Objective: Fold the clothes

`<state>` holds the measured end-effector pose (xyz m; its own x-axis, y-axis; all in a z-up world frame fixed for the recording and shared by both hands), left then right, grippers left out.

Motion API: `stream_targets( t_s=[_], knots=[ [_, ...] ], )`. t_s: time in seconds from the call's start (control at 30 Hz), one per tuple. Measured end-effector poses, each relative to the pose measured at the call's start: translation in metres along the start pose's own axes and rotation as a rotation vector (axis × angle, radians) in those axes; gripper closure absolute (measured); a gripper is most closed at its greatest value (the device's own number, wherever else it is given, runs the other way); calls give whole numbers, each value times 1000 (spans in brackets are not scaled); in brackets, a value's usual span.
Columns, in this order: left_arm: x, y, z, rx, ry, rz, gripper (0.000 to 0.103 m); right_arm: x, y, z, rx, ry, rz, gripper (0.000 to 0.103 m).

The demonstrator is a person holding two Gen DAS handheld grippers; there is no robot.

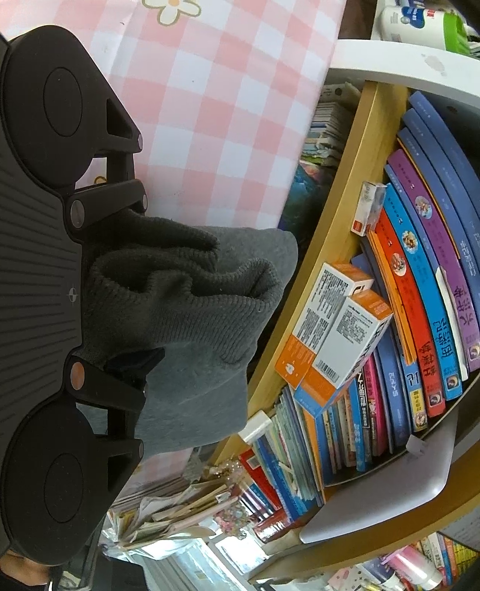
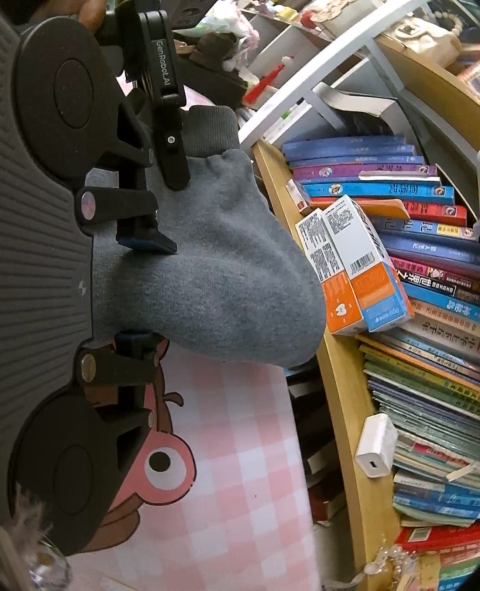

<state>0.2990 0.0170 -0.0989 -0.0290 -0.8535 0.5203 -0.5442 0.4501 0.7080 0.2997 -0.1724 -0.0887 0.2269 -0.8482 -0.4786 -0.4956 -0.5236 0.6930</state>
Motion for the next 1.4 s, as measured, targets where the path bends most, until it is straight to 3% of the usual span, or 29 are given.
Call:
stream_targets(
  t_s=[0.2, 0.37, 0.47, 0.77, 1.07, 1.4],
  knots=[
    [0, 5, 0, 5, 9, -31, 35, 1, 0, 0, 3, -7, 26, 58],
    [3, 24, -1, 73, -23, -84, 28, 0, 12, -1, 36, -3, 64, 41],
    [5, 36, 4, 98, -43, -101, 26, -1, 25, -2, 76, -6, 76, 37],
    [16, 67, 27, 140, -113, -153, 24, -8, 54, 20, 121, 4, 127, 35],
    [30, 88, 63, 129, -142, -166, 23, -30, 71, 57, 115, 38, 159, 34],
    [27, 107, 97, 149, -154, -254, 16, -54, 92, 98, 141, 149, 281, 27]
  ],
)
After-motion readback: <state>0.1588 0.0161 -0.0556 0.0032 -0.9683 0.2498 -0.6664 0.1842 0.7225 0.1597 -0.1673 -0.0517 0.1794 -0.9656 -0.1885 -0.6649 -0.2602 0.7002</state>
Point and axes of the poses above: each gripper's, at about its wrist camera, not at the fingertips, and y roughly against the way its jaws point, x to its right, z to its underside, the point moved 9 cm from there along -y, roughly the way its jaws point, and after that the axes turned 6 degrees about -x, right-handed, at the moved point
